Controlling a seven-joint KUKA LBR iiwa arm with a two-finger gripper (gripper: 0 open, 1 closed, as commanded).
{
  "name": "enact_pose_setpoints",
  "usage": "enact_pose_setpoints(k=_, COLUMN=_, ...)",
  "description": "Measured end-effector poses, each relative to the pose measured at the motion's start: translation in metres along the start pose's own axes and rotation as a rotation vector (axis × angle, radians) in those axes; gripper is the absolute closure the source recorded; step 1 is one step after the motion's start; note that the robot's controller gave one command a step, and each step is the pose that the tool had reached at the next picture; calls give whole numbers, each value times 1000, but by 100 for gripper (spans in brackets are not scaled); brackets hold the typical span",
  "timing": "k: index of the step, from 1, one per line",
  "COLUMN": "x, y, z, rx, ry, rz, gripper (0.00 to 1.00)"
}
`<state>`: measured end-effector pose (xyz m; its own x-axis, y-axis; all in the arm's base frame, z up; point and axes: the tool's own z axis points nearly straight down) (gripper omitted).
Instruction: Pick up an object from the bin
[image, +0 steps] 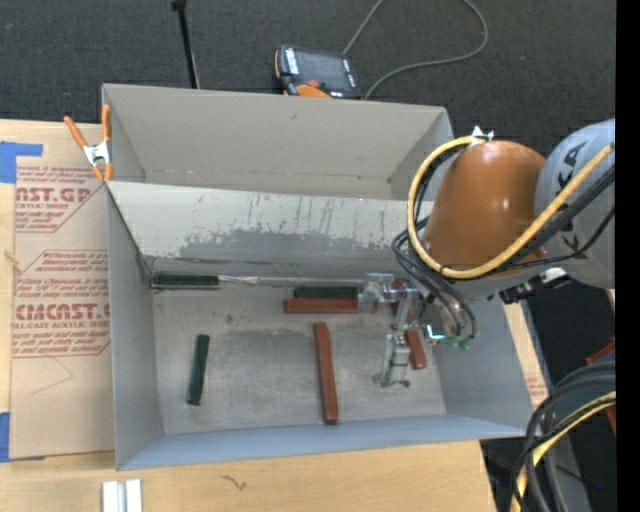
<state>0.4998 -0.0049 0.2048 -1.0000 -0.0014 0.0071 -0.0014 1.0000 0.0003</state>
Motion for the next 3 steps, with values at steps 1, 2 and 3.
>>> enact_pose_setpoints(k=1, x=-26, y=36, z=137, rx=1, ry=-2, rz=-404, gripper=0)
enact_pose_setpoints(k=2, x=6, y=27, z=135, rx=3, ry=-11, rz=-682, gripper=0)
enact_pose_setpoints(k=3, x=6, y=27, z=135, rx=2, ry=-8, rz=-681, gripper=100)
